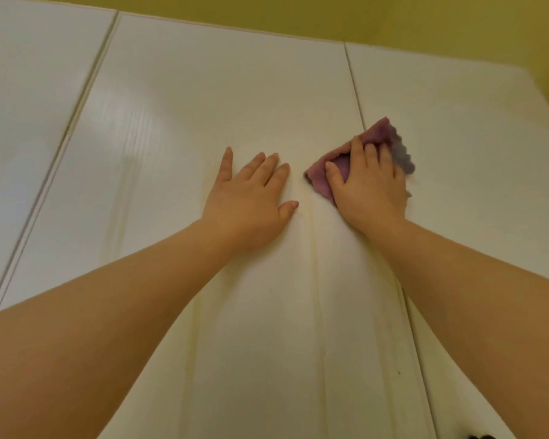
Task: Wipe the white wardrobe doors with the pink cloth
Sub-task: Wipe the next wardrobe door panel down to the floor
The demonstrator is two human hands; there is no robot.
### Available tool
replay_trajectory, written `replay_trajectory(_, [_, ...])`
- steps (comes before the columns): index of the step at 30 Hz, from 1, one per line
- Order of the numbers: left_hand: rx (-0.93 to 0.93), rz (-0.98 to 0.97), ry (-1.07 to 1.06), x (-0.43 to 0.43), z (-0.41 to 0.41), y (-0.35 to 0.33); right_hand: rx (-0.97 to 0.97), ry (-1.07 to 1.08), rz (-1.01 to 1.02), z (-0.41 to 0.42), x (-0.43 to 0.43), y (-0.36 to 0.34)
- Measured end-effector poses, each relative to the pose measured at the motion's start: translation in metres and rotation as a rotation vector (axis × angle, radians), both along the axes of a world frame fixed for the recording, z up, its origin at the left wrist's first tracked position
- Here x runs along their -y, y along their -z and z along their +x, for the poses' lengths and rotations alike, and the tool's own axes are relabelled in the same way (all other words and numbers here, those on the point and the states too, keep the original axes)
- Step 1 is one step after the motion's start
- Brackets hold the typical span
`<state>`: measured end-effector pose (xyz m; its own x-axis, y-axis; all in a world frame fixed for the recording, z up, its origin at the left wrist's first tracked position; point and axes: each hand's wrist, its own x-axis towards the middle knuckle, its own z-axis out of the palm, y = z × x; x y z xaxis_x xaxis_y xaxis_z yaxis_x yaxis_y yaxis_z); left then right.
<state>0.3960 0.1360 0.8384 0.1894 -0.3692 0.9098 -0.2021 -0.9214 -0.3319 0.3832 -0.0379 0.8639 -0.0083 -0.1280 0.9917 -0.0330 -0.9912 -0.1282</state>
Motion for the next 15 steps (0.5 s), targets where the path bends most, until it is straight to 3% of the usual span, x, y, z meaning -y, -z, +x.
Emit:
replay_trajectory(5, [-0.009, -0.041, 0.086, 0.004, 0.001, 0.003, -0.061, -0.069, -0.440, -0.005, -0.005, 0.021])
replay_trajectory(10, [-0.048, -0.046, 0.080, 0.002, -0.002, 0.001, 0.055, -0.089, -0.068, 0.004, -0.008, -0.003])
replay_trajectory(15, [-0.082, -0.041, 0.119, 0.003, -0.005, -0.002, -0.077, -0.228, -0.558, -0.001, -0.008, 0.003])
